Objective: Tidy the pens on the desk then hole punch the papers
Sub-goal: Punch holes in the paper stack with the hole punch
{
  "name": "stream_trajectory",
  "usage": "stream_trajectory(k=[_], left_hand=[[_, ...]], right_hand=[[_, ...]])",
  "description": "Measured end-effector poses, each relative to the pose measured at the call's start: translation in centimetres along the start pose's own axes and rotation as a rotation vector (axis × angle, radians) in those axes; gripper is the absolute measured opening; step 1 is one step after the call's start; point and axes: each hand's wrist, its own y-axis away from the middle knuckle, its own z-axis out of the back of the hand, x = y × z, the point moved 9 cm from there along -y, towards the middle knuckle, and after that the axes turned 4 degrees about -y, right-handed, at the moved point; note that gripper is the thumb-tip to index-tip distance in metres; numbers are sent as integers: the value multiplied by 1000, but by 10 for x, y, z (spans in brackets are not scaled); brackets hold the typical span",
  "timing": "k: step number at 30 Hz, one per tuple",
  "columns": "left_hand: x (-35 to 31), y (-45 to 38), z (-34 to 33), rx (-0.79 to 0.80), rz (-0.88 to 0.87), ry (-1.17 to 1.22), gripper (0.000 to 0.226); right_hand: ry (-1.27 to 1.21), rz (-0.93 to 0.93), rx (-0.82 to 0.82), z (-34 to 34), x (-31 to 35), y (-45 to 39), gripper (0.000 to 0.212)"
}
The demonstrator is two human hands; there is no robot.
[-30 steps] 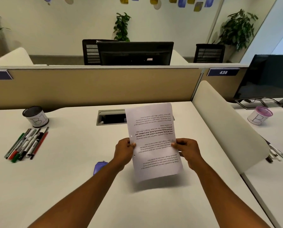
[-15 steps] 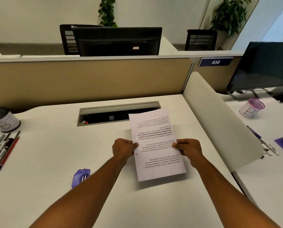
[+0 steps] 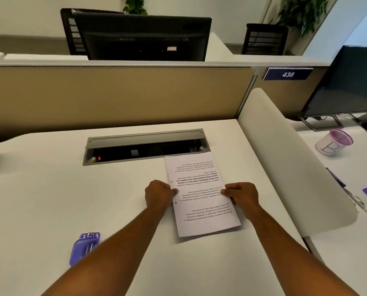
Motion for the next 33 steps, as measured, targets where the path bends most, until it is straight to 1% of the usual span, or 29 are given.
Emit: stream_trajectory(k=[10, 13, 17, 23, 26, 30, 33], left_hand=[[0, -7, -7, 2, -15, -37, 31], [-1, -8, -6, -2, -30, -67, 30], [0, -10, -4, 5, -45, -81, 28], [5, -9, 1, 19, -68, -161, 23], [6, -7, 6, 31, -79, -182, 22], [8, -4, 21, 13, -109, -213, 17], [11, 2, 37, -9, -136, -230, 21]], right_hand=[[63, -36, -25, 5, -3, -5, 21], [91, -39, -24, 4, -1, -6, 16], [175, -5, -87, 7, 5, -5, 17], [335, 61, -107, 6, 15, 0, 33], [368, 68, -104, 1, 19, 3, 36], [478, 77, -61, -10, 28, 15, 59], [543, 111, -33, -18, 33, 29, 64]])
